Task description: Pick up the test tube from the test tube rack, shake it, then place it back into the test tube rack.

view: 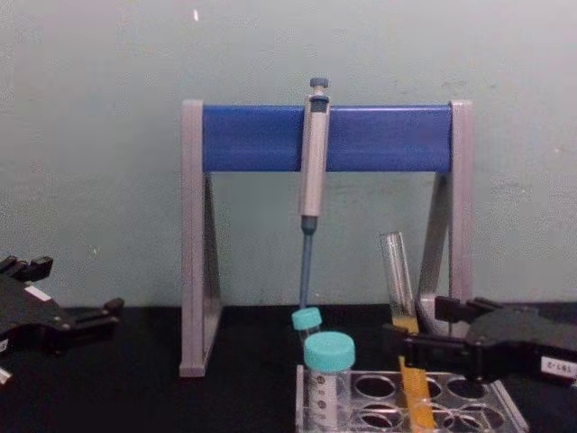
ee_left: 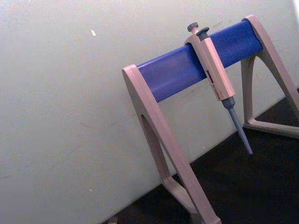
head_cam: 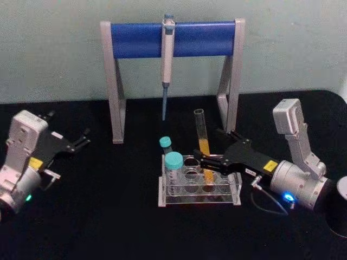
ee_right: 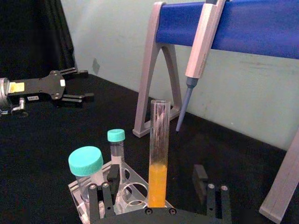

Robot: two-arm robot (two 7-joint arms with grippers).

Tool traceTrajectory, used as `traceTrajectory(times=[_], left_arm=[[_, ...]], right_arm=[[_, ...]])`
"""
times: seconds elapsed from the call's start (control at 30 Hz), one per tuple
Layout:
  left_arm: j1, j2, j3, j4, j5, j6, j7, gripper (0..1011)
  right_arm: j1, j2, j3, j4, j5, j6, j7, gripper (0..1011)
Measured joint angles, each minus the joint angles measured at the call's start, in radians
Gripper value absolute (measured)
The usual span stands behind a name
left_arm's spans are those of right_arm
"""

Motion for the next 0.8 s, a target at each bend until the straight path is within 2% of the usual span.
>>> traceTrajectory(times=[0.2, 0.33, 0.43, 0.47, 0.53, 0.57, 0.63, 0.8], left_arm=[[0.000, 0.000, 0.000, 0.000, 0.000, 0.000, 0.000, 1001], [0.000, 0.000, 0.000, 0.000, 0.000, 0.000, 0.000, 1001], [0.000, 0.000, 0.000, 0.000, 0.000, 0.000, 0.000, 1002], [0.000, 0.000, 0.000, 0.000, 0.000, 0.000, 0.000, 1002], [0.000, 0.000, 0.000, 0.000, 0.000, 0.000, 0.000, 1002], [0.000, 0.000, 0.000, 0.000, 0.000, 0.000, 0.000, 1001], [0.000, 0.000, 0.000, 0.000, 0.000, 0.000, 0.000, 1001], [0.000, 0.000, 0.000, 0.000, 0.000, 0.000, 0.000, 1002]], right_arm=[[-0.019, 0.015, 0.015, -0.031, 0.009, -0.006, 0.002, 1000], [-0.051, 0.038, 0.034, -0.071, 0.013, -0.011, -0.009, 1000], [-0.092, 0.055, 0.061, -0.112, 0.009, -0.029, -0.043, 1000], [-0.104, 0.058, 0.070, -0.121, 0.006, -0.036, -0.056, 1000], [-0.157, 0.057, 0.112, -0.155, -0.013, -0.069, -0.119, 1000], [-0.157, 0.057, 0.112, -0.155, -0.013, -0.069, -0.119, 1000], [-0.200, 0.045, 0.149, -0.174, -0.040, -0.102, -0.187, 1000], [-0.241, 0.015, 0.183, -0.171, -0.087, -0.135, -0.276, 1000]])
